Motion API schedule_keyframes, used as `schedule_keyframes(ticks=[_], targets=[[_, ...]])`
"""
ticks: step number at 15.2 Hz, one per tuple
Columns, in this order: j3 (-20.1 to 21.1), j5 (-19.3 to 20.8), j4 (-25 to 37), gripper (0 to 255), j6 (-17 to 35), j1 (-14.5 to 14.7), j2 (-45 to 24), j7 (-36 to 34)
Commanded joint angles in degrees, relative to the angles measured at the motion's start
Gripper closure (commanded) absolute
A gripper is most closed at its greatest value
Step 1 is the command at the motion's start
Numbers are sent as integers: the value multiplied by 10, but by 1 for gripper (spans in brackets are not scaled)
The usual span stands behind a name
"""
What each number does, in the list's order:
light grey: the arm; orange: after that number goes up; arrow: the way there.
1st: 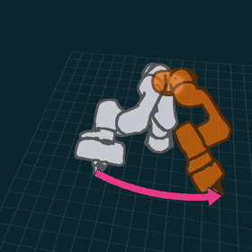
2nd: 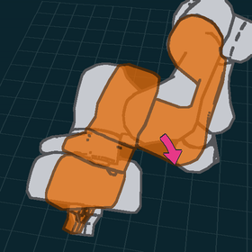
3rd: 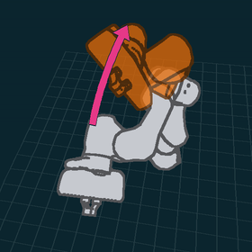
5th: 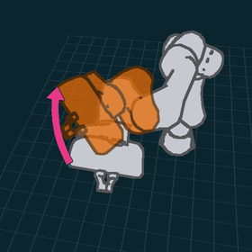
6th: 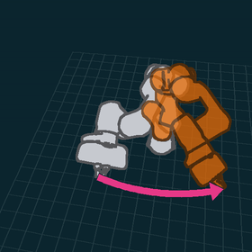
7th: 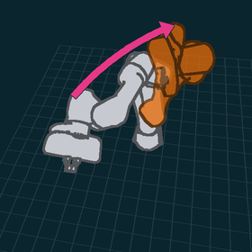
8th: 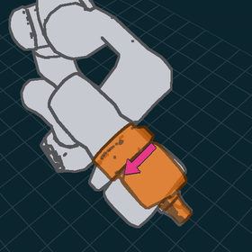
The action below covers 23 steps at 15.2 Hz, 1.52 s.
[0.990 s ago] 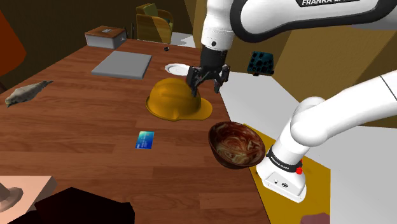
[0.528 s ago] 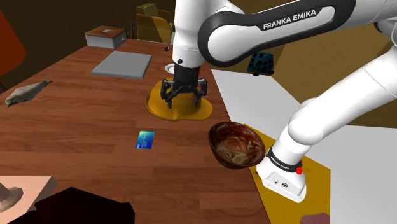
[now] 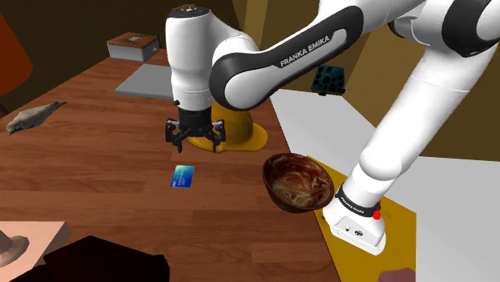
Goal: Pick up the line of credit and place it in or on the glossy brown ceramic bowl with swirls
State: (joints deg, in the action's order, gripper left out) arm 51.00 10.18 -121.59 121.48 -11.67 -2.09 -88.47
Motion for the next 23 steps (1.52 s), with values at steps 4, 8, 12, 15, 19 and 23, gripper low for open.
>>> schedule_keyframes(ticks=[4,8,12,15,19,23], targets=[[-18,123,70,0,-10,45,-123,-135],[-28,143,58,0,13,50,-142,-148],[-35,157,51,0,27,54,-154,-157],[-35,157,51,0,27,54,-154,-157],[-35,157,51,255,27,54,-154,-157],[-35,158,50,255,28,54,-154,-157]])
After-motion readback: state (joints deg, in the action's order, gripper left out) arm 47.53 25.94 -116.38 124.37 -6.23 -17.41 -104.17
